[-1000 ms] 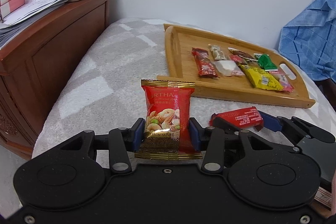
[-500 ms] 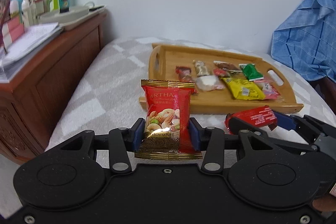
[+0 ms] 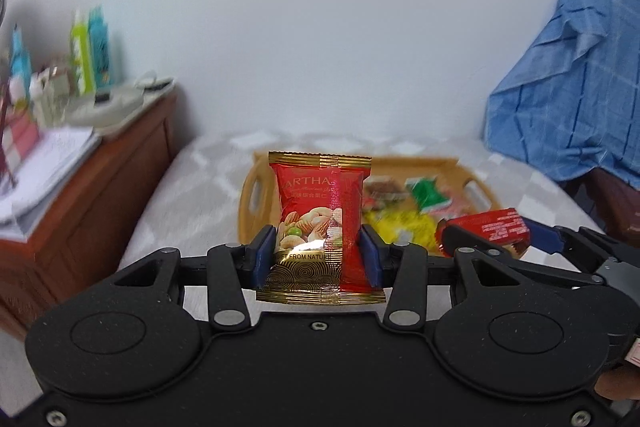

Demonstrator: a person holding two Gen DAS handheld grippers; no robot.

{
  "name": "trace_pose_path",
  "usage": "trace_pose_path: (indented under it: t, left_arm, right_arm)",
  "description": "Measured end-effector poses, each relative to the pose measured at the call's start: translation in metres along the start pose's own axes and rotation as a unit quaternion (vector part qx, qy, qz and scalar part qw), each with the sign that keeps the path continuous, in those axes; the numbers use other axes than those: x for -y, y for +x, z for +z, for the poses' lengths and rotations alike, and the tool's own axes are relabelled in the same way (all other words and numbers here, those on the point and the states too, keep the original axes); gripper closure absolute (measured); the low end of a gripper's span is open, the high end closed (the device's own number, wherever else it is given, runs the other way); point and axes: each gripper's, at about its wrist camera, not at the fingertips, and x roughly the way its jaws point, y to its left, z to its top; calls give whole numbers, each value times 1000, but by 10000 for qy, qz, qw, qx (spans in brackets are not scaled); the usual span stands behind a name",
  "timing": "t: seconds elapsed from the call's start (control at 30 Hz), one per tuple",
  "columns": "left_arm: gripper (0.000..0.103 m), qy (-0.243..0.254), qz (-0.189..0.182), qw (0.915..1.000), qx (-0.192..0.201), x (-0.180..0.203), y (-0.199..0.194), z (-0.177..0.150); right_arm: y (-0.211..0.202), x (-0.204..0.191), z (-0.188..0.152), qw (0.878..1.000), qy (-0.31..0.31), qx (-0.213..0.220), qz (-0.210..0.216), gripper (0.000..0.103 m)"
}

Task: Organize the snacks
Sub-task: 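Carry red nut bag with left tool while right tool carries red bar onto tray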

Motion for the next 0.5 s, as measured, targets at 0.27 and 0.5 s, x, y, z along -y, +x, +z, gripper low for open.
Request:
trace_pose_path:
  t: [0.27,0.5]
  left_arm:
    - [60,47,-227,9995,217,30,2,42]
    - [60,-108,-384,9989,241,37,25,65]
  right_arm:
    - [3,33,37,9991,247,305,-138,35]
    - [22,58,46,9978,430,420,-292,35]
